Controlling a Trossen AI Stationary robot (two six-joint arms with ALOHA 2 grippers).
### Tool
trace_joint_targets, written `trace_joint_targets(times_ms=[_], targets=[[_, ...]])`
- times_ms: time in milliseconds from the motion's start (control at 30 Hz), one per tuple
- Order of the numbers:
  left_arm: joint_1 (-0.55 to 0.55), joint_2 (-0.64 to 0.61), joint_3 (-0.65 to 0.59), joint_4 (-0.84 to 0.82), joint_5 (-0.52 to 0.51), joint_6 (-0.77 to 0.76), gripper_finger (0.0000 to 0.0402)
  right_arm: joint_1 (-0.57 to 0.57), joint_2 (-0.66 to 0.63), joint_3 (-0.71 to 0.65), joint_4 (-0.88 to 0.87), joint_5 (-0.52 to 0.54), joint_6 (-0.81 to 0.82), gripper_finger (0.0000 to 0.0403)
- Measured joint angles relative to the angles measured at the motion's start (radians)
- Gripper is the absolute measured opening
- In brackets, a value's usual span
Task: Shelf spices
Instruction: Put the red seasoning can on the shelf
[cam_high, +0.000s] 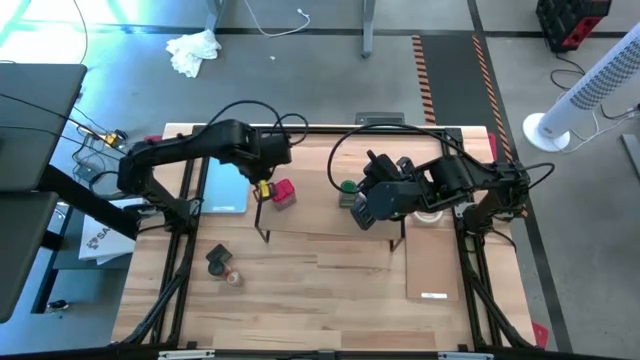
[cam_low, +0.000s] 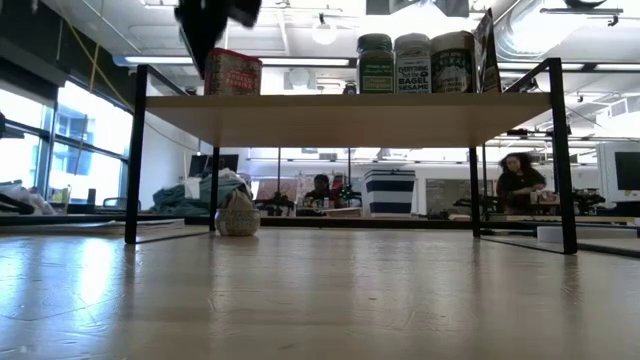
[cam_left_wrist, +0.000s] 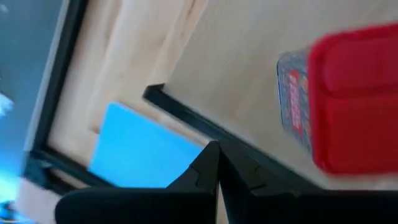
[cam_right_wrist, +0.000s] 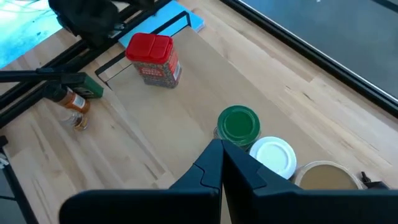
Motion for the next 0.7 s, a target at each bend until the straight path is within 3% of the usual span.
trace_joint_targets(times_ms=[200,467,700], targets=[[0.0,0.0,-0.057,0.06,0.086,-0.05,0.0001,0.0,0.0,0.0,0.004,0.002,0.0,0.0],[-0.067,-0.001,-0.066,0.083,0.125,-0.125,0.0001,0.0,0.0,0.0,0.004,0.01,0.0,0.0],[-0.099,0.004,-0.065,0.203,0.142,-0.16,0.0,-0.01,0.0,0.0,0.006,0.047,0.0,0.0]])
